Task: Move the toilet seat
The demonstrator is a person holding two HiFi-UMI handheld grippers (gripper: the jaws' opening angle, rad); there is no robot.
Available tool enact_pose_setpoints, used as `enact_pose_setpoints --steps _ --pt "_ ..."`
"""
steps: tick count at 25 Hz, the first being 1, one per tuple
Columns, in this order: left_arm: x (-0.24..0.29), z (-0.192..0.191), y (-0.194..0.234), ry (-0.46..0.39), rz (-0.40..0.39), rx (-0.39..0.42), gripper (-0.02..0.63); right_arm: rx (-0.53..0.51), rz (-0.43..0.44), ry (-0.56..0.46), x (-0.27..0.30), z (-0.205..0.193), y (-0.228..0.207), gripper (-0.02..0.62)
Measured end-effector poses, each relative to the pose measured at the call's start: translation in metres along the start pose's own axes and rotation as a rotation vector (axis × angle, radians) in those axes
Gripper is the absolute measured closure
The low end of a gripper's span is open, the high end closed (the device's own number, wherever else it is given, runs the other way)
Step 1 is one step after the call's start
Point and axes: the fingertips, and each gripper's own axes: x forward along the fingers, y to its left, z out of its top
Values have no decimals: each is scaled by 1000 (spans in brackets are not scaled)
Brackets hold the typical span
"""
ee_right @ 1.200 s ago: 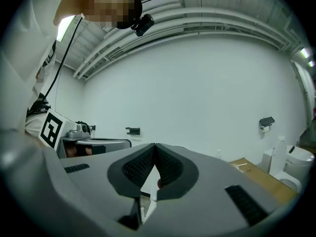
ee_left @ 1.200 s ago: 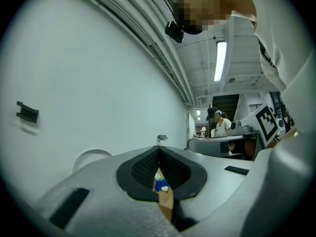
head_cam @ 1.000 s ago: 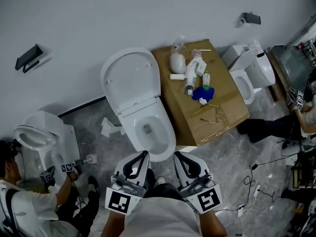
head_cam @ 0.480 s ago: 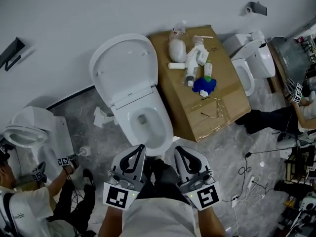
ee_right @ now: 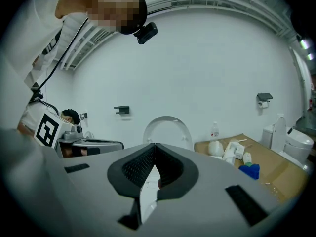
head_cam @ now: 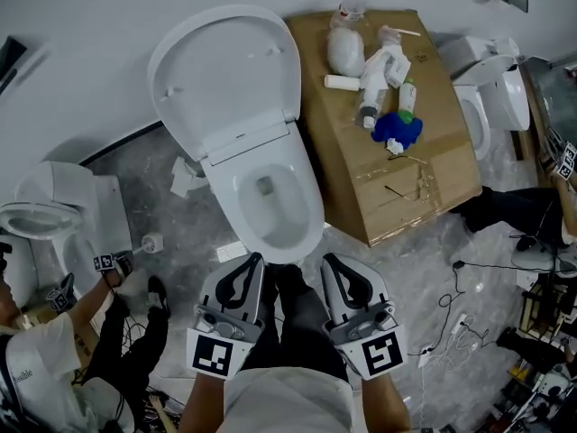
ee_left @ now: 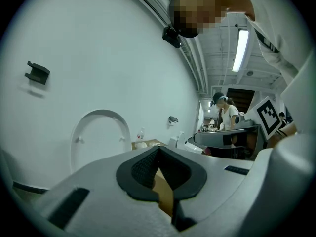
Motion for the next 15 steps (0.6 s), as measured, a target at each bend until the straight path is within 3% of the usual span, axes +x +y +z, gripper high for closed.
enact_pose_setpoints --steps 15 --pt "24 -120 11 80 55 -18 597 54 21 93 14 -123 -19 581"
